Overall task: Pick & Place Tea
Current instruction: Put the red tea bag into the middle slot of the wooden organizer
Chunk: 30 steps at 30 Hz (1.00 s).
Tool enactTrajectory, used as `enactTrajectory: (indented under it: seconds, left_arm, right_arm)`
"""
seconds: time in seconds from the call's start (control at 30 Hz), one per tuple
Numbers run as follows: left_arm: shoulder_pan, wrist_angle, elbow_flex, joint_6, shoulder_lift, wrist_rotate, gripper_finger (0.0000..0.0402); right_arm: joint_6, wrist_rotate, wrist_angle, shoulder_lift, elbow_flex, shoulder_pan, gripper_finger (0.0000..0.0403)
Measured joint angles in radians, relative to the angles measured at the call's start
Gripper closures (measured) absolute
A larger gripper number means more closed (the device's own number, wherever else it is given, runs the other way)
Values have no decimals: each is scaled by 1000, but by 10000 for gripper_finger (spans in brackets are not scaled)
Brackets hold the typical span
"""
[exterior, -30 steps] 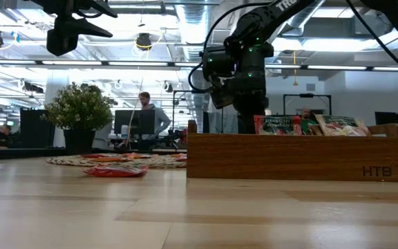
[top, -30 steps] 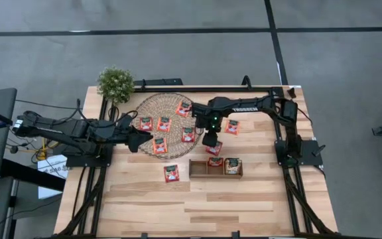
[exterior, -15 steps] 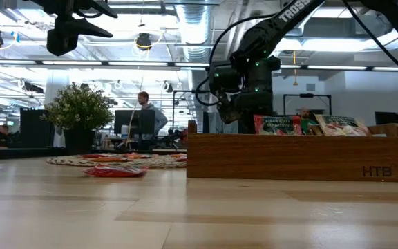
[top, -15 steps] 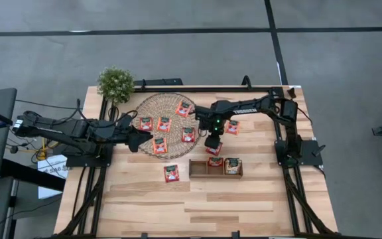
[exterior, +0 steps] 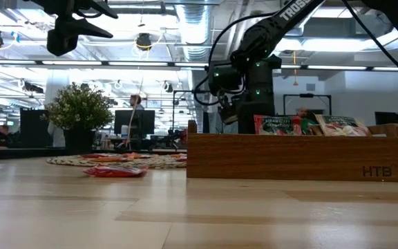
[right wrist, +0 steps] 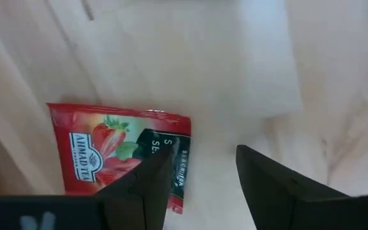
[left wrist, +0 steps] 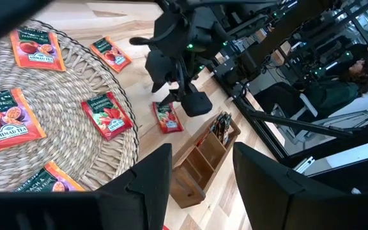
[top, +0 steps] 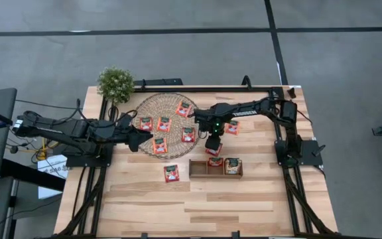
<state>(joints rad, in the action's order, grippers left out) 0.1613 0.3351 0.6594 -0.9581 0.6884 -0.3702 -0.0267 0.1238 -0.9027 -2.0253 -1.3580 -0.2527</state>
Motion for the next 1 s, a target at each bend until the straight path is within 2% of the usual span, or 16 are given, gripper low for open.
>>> enactTrajectory:
  seconds: [0.2, 0.8, 1.0]
  left_arm:
    - [0, 0, 0, 0, 0, -2, 243]
    - [0, 0, 0, 3, 0, -2, 243]
    - [0, 0, 0, 7, 0, -2, 243]
  right_arm:
    - [13, -26, -33, -66, -17, 34, 238]
    - [-26, -291, -67, -50, -52, 26, 269]
    - [-27, -289, -82, -51, -52, 23, 289]
